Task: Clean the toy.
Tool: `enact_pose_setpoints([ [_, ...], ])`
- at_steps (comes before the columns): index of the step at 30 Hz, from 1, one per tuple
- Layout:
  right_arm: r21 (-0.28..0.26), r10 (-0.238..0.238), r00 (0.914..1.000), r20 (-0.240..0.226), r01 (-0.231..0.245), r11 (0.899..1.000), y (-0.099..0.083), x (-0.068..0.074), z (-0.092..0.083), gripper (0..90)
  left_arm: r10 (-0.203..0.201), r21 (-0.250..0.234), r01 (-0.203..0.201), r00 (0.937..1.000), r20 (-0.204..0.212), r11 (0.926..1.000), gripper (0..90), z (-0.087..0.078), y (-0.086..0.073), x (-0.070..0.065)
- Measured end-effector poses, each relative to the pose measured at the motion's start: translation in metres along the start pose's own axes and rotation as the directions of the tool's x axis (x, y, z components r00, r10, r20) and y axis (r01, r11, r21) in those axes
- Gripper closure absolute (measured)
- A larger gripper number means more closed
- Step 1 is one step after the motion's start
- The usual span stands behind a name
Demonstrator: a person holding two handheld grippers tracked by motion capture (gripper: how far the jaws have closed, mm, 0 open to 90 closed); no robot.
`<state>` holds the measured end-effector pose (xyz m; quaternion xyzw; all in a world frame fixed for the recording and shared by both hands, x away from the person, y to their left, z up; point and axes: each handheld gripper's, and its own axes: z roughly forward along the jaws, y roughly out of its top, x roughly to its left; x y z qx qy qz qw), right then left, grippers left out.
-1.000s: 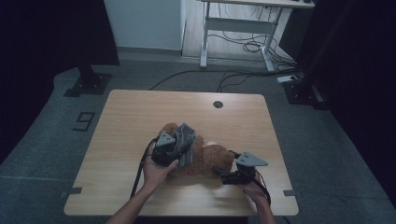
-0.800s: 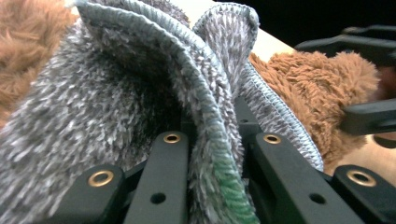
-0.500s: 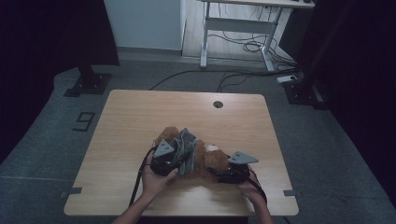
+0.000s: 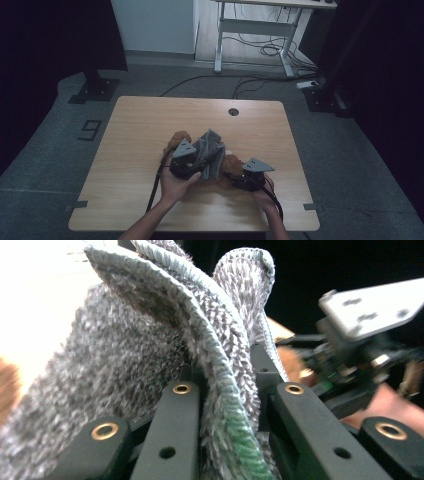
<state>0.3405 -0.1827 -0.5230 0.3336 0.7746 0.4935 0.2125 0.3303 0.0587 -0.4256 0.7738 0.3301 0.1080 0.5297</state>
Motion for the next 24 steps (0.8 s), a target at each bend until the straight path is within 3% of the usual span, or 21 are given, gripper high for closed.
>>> enact_pose_setpoints([
  [2,-0.004,0.002,1.0,0.001,-0.002,1.0,0.0,0.0,0.0,37.4,0.043,0.012,-0.043,0.9991,0.007,0.999,78.6,0.014,0.009,-0.014],
  [5,-0.004,-0.001,1.0,-0.002,0.001,1.0,0.0,-0.001,-0.001,36.2,0.068,0.078,-0.069,0.9975,0.018,0.9945,78.5,0.041,0.014,-0.026],
  [7,-0.005,-0.004,1.0,-0.007,0.004,1.0,0.0,-0.001,-0.001,35.9,0.087,0.127,-0.085,0.9961,-0.011,0.9883,78.5,0.057,0.011,-0.026],
  [10,-0.008,-0.008,0.9999,-0.009,0.008,1.0,-0.001,-0.002,-0.002,36.2,0.074,0.157,-0.068,0.9968,-0.031,0.9852,78.7,0.066,0.003,-0.018],
  [15,-0.006,-0.033,0.9995,0.002,0.033,0.999,-0.001,-0.001,-0.002,36.6,0.067,0.126,-0.057,0.9948,-0.076,0.9904,78.9,0.048,-0.002,-0.005],
  [19,-0.01,-0.047,0.9989,0.008,0.047,0.999,-0.002,-0.001,-0.003,36.6,0.023,0.076,-0.015,0.9941,-0.106,0.997,78.4,0.022,0.0,0.016],
  [23,-0.011,-0.044,0.999,0.006,0.044,0.999,-0.002,-0.001,-0.004,36.5,0.014,0.054,-0.006,0.9869,-0.16,0.9985,77.8,-0.001,-0.001,0.035],
  [24,-0.013,-0.043,0.999,0.005,0.044,0.999,-0.002,-0.001,-0.004,36.5,-0.006,0.049,0.014,0.9855,-0.169,0.9987,77.8,-0.007,-0.003,0.043],
])
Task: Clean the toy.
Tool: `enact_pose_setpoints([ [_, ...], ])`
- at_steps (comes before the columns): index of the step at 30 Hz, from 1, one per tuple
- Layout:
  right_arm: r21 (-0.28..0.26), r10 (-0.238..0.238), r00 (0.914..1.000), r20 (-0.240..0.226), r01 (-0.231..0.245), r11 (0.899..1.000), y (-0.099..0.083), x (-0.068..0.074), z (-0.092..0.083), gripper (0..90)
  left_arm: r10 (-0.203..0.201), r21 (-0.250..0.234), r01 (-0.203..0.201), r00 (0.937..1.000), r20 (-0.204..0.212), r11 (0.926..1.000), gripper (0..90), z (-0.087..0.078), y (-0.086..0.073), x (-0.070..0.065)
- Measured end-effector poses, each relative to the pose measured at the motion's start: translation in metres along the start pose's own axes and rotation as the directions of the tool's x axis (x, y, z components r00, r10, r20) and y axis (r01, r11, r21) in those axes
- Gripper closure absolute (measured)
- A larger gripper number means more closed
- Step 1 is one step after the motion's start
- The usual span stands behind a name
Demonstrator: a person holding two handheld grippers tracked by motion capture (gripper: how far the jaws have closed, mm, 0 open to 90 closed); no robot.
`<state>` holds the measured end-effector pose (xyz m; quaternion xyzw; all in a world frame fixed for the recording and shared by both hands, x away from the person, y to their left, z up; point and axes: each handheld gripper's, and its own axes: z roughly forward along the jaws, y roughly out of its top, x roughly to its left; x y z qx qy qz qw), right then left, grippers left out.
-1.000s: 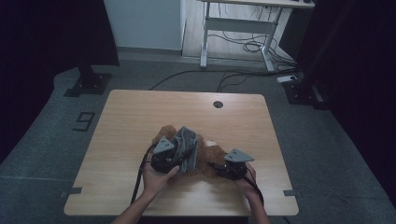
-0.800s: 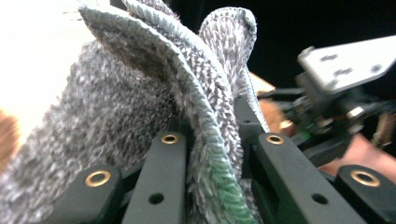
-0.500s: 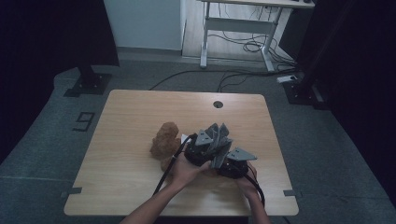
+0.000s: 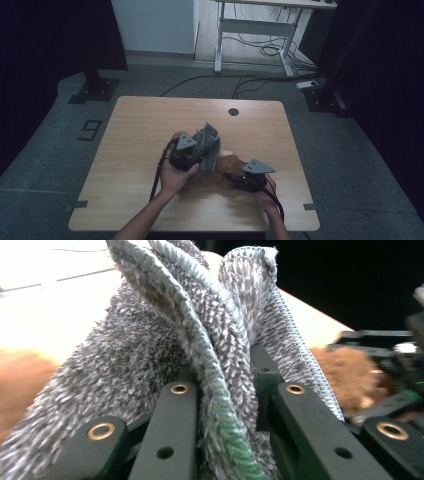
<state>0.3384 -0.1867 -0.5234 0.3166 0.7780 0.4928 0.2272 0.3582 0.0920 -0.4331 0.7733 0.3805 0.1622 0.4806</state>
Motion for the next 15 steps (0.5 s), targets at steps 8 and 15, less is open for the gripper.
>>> enact_pose_setpoints([
  [8,-0.001,-0.018,0.9998,0.002,0.018,1.0,0.0,0.001,-0.001,36.2,-0.068,0.02,0.069,0.9968,-0.042,0.9974,77.9,-0.018,-0.021,0.038],
  [15,0.001,-0.028,0.9996,0.007,0.028,1.0,0.001,0.002,-0.002,36.1,-0.096,0.029,0.098,0.9939,-0.053,0.9947,78.0,-0.028,-0.028,0.054],
])
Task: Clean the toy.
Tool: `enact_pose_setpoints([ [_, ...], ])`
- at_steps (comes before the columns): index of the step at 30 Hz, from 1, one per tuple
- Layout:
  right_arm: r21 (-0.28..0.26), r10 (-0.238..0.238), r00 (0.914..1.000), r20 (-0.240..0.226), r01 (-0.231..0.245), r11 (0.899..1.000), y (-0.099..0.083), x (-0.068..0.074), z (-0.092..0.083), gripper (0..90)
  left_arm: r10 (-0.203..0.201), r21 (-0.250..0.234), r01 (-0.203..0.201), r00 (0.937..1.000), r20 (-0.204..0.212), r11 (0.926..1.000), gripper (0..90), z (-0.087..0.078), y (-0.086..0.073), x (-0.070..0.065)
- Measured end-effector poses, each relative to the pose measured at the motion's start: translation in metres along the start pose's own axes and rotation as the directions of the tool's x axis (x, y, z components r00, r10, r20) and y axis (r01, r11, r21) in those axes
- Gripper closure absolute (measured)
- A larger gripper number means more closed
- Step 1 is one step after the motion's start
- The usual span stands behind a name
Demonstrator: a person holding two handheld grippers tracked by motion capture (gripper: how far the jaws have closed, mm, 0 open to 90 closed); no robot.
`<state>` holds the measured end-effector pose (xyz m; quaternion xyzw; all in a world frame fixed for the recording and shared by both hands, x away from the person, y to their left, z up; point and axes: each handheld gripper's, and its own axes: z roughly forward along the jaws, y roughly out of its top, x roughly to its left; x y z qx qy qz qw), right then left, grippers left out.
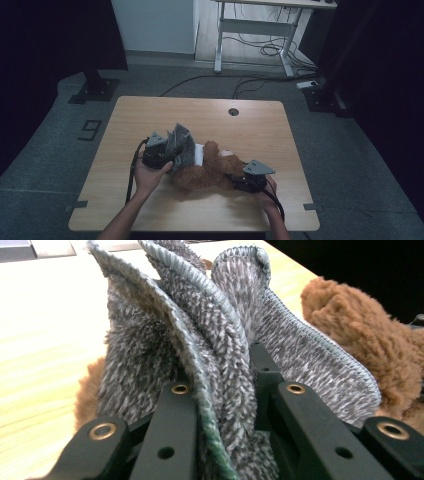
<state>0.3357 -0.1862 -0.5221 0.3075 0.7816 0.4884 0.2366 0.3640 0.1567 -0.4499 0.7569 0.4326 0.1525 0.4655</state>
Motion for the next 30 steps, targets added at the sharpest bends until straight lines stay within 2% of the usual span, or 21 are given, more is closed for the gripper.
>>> enact_pose_setpoints([
  [8,0.001,-0.004,1.0,0.002,0.004,1.0,0.0,0.001,-0.001,36.1,-0.015,-0.016,0.015,0.9996,-0.025,0.9998,78.7,-0.013,-0.002,0.011],
  [11,-0.001,0.0,1.0,0.0,0.0,1.0,0.0,0.0,-0.001,36.1,-0.011,-0.051,0.01,0.9999,-0.003,0.9986,79.1,-0.02,-0.001,0.006],
  [14,-0.002,0.006,1.0,-0.002,-0.006,1.0,0.0,-0.001,0.0,36.1,0.02,-0.075,-0.016,0.9984,0.053,0.997,79.3,-0.02,0.007,-0.013],
  [17,-0.002,0.013,0.9999,0.0,-0.013,1.0,0.0,-0.001,0.0,36.2,0.039,-0.097,-0.026,0.9903,0.133,0.995,79.4,-0.013,0.017,-0.038],
  [19,-0.001,0.015,0.9999,0.0,-0.015,1.0,-0.001,-0.001,0.0,36.2,0.059,-0.101,-0.039,0.977,0.205,0.9941,79.3,-0.005,0.028,-0.059],
  [21,-0.003,0.021,0.9998,-0.001,-0.021,1.0,-0.001,-0.001,0.0,36.1,0.093,-0.112,-0.067,0.9645,0.247,0.9914,79.3,0.004,0.036,-0.081],
  [24,-0.002,0.021,0.9998,-0.001,-0.021,1.0,-0.001,-0.002,0.0,36.2,0.17,-0.103,-0.148,0.952,0.255,0.9836,79.4,0.02,0.045,-0.115],
  [26,-0.001,0.02,0.9998,-0.002,-0.02,1.0,-0.001,-0.002,0.0,36.2,0.198,-0.072,-0.186,0.9471,0.252,0.9799,79.3,0.035,0.046,-0.133],
  [28,0.0,0.019,0.9998,-0.002,-0.019,1.0,-0.001,-0.002,0.0,36.2,0.2,-0.041,-0.196,0.9462,0.254,0.9797,79.3,0.051,0.044,-0.142],
  [30,-0.001,0.021,0.9998,-0.003,-0.021,1.0,-0.001,-0.001,0.0,36.2,0.19,-0.017,-0.192,0.9507,0.245,0.9813,79.4,0.063,0.04,-0.144],
])
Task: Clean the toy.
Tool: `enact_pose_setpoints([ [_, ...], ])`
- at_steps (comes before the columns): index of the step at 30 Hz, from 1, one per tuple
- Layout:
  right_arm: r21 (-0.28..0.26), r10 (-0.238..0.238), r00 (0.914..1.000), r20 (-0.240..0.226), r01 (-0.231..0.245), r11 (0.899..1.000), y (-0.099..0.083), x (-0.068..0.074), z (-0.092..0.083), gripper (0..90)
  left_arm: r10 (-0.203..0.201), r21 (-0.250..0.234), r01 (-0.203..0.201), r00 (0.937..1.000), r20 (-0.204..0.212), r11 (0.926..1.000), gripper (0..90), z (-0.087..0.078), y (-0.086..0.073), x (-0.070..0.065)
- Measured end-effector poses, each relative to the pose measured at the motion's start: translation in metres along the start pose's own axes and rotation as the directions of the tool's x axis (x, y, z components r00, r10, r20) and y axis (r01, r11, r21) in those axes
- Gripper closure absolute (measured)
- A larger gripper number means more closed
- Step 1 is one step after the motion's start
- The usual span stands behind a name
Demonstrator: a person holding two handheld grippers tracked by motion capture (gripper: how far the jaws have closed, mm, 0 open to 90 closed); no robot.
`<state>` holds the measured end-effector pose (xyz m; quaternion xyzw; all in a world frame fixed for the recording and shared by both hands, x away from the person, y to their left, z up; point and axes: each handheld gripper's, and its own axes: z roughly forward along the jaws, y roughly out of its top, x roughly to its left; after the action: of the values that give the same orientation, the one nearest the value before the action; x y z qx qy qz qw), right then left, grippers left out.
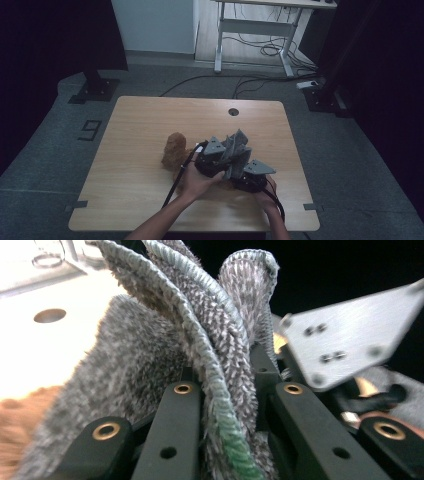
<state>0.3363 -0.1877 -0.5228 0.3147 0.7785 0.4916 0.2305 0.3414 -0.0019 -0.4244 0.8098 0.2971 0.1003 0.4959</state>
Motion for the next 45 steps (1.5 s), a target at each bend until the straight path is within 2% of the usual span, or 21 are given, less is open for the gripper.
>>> enact_pose_setpoints([
  [3,0.0,0.001,1.0,0.0,-0.001,1.0,0.0,0.0,0.0,36.2,-0.011,0.04,0.013,0.9995,-0.028,0.9991,79.4,0.01,-0.01,0.008],
  [5,0.001,-0.002,1.0,-0.001,0.002,1.0,0.0,0.0,0.0,36.2,-0.023,0.051,0.025,0.9989,-0.042,0.9984,79.5,0.009,-0.018,0.017],
  [9,-0.002,-0.001,1.0,-0.001,0.001,1.0,0.0,-0.001,0.001,36.1,-0.055,0.023,0.056,0.9972,-0.051,0.9981,79.6,-0.011,-0.025,0.029],
  [12,-0.005,0.003,1.0,-0.001,-0.003,1.0,0.0,-0.001,0.001,35.9,-0.032,0.002,0.033,0.9954,-0.091,0.9995,79.4,-0.029,-0.026,0.034],
  [15,-0.004,0.003,1.0,0.001,-0.003,1.0,0.0,0.0,0.001,35.9,-0.046,-0.027,0.043,0.9904,-0.13,0.9987,79.3,-0.05,-0.027,0.047],
  [18,-0.005,0.005,1.0,0.0,-0.005,1.0,-0.001,0.0,0.0,35.9,-0.091,-0.046,0.085,0.9836,-0.156,0.9953,79.3,-0.065,-0.034,0.065],
  [22,-0.007,0.009,0.9999,-0.004,-0.009,1.0,-0.001,-0.001,0.0,35.6,-0.154,-0.067,0.145,0.9758,-0.155,0.9872,79.3,-0.081,-0.05,0.086],
  [24,-0.009,0.011,0.9999,-0.004,-0.011,1.0,-0.001,-0.001,0.001,35.6,-0.168,-0.069,0.159,0.9712,-0.169,0.9849,79.3,-0.089,-0.057,0.094],
  [30,-0.011,0.015,0.9999,-0.004,-0.015,1.0,-0.001,-0.001,0.001,35.4,-0.206,-0.076,0.194,0.9564,-0.207,0.978,79.2,-0.106,-0.07,0.112],
  [39,-0.014,0.018,0.9998,-0.011,-0.018,1.0,-0.002,-0.002,0.001,35.2,-0.236,-0.09,0.22,0.942,-0.239,0.9713,78.9,-0.123,-0.082,0.127],
  [42,-0.014,0.02,0.9997,-0.012,-0.02,1.0,-0.002,-0.002,0.001,35.2,-0.266,-0.108,0.245,0.9276,-0.263,0.9634,78.6,-0.136,-0.091,0.136],
  [45,-0.015,0.024,0.9996,-0.014,-0.024,1.0,-0.002,-0.003,0.0,35.2,-0.307,-0.113,0.286,0.9065,-0.29,0.9517,78.7,-0.148,-0.104,0.149],
])
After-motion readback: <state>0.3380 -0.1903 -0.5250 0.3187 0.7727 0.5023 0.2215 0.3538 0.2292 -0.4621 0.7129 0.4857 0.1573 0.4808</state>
